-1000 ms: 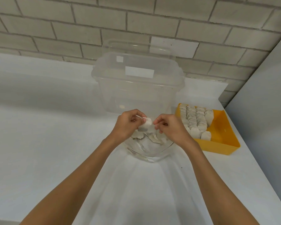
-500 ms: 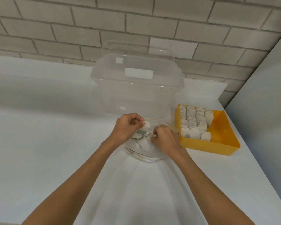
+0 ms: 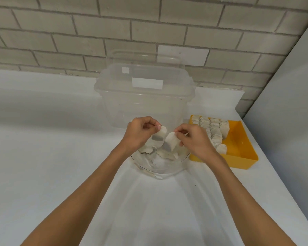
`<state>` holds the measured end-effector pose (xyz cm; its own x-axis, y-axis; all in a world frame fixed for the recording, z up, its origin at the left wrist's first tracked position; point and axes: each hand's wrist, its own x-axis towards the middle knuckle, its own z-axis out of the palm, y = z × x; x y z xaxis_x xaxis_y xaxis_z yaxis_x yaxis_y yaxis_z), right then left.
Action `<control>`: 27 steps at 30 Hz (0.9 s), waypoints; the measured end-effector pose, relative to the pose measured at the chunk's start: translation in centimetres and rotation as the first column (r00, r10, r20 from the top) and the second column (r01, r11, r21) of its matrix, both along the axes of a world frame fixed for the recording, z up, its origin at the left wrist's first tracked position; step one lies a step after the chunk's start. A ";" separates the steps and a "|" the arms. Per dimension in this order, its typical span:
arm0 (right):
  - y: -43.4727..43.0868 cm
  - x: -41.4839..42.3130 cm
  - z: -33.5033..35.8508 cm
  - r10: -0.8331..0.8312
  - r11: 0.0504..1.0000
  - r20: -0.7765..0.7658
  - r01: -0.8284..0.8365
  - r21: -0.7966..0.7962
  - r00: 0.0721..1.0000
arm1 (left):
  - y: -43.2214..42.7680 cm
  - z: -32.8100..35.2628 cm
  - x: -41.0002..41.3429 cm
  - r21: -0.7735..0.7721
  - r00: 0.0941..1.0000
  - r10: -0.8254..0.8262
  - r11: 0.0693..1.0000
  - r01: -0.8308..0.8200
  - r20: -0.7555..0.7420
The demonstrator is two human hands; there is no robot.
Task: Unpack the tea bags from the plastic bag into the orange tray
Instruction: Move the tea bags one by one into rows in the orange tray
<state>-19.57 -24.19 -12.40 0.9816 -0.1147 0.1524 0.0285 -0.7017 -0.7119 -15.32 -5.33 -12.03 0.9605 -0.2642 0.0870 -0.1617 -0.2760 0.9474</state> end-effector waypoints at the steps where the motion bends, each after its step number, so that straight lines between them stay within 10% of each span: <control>1: -0.5 0.0 0.6 0.004 1.000 0.009 -0.004 0.021 1.000 | -0.3 0.5 0.0 -0.006 1.000 -0.009 1.000 0.009 0.013; 17: -13.2 -1.0 7.9 -0.104 0.994 0.135 0.109 -0.023 0.985 | -11.3 5.8 0.2 0.009 0.976 -0.178 0.984 0.178 0.128; 27: -19.2 1.6 2.6 -0.191 0.951 -0.153 0.144 -0.275 0.970 | -15.0 5.2 -0.2 0.084 0.967 -0.215 0.975 0.205 0.135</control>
<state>-18.00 -43.41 -9.84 0.9654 -0.2594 0.0262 -0.2142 -0.8466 -0.4873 -15.50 -20.35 -6.79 0.8620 -0.4687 0.1933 -0.3547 -0.2851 0.8905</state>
